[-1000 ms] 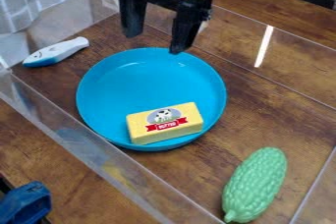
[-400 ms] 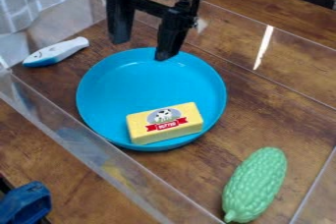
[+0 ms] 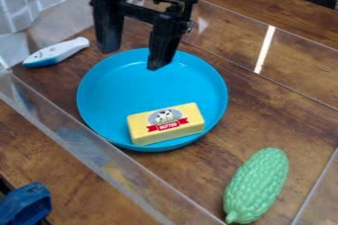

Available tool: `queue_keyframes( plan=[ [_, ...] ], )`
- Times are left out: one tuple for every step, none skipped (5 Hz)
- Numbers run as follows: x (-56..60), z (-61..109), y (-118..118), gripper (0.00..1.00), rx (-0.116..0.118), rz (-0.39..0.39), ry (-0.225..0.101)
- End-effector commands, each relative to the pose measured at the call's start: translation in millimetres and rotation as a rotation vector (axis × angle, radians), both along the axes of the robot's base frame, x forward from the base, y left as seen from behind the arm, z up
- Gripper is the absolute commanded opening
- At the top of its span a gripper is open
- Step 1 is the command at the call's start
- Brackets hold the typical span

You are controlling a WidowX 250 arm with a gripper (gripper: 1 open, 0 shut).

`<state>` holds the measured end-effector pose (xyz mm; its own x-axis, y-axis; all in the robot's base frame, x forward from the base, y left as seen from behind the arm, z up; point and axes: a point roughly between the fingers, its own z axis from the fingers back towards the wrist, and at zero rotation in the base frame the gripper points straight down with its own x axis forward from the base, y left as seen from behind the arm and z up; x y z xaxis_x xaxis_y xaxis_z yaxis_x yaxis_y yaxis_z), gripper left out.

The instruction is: Put the yellow brick in the blue tray

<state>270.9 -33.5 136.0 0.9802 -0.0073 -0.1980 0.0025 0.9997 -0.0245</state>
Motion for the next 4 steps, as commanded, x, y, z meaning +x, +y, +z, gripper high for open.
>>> queue_keyframes(
  plan=[
    [-2.2,16.5,-11,1.00,-0.006,-0.004,-0.060],
    [-4.4,14.5,-25,1.00,-0.008,-0.013,-0.054],
    [-2.4,13.4,-19,1.00,0.006,-0.040,-0.043],
    [-1.0,12.2,-16,1.00,0.012,-0.067,-0.037]
  ],
)
